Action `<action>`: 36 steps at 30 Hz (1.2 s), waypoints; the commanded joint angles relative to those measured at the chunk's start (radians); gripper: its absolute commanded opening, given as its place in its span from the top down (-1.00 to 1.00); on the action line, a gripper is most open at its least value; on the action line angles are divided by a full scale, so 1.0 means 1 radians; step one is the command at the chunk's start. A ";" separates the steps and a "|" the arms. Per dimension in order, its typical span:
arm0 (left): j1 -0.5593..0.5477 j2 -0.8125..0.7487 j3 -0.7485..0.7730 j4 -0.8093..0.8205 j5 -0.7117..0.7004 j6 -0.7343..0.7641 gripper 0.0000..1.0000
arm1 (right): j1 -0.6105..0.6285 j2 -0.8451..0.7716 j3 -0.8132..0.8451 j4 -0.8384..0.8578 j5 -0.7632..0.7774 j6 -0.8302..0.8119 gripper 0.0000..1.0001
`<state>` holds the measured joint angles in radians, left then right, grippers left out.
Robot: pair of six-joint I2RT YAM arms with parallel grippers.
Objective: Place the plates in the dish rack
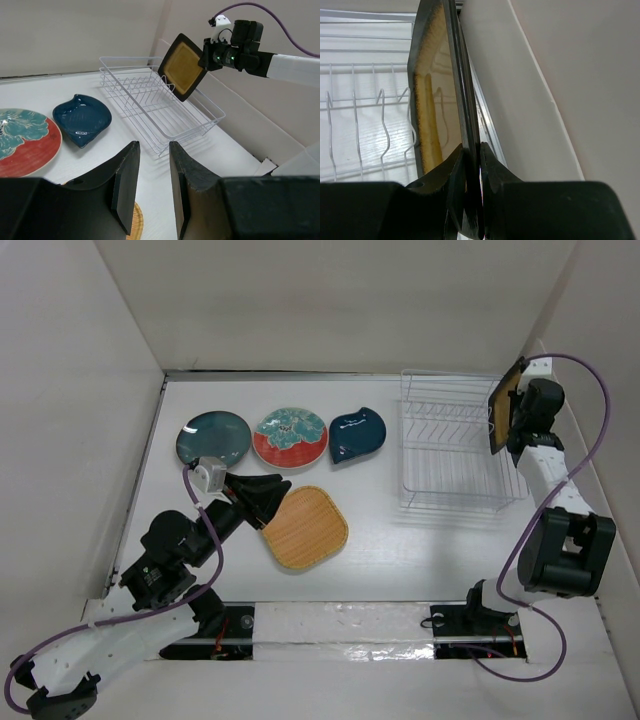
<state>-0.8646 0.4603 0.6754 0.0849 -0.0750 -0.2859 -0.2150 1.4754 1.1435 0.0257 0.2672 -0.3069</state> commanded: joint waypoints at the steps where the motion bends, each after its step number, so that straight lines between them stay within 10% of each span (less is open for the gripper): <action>1: -0.007 -0.017 0.015 0.039 0.009 0.007 0.46 | 0.006 -0.032 -0.017 0.218 0.001 0.032 1.00; 12: -0.007 -0.017 0.016 0.039 0.007 0.007 0.46 | 0.026 -0.021 -0.111 0.324 0.049 0.069 0.80; 21: -0.007 -0.009 0.015 0.039 0.006 0.004 0.46 | 0.026 -0.098 -0.084 0.293 0.079 0.193 -0.07; 29: -0.007 0.009 0.015 0.035 -0.009 0.010 0.70 | 0.092 -0.202 -0.008 0.163 -0.025 0.387 -0.41; 32: -0.007 0.020 0.016 0.032 -0.023 0.014 0.93 | 0.186 -0.257 0.004 0.123 -0.045 0.451 -0.13; 34: -0.007 0.028 0.016 0.027 -0.035 0.019 1.00 | 0.279 -0.293 -0.031 0.126 -0.075 0.527 0.87; 36: -0.007 0.037 0.016 0.026 -0.039 0.022 1.00 | 0.398 -0.302 -0.057 0.144 -0.100 0.584 1.00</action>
<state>-0.8646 0.4839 0.6754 0.0834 -0.0937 -0.2783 0.0631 1.2003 1.1061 0.1658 0.2268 0.1509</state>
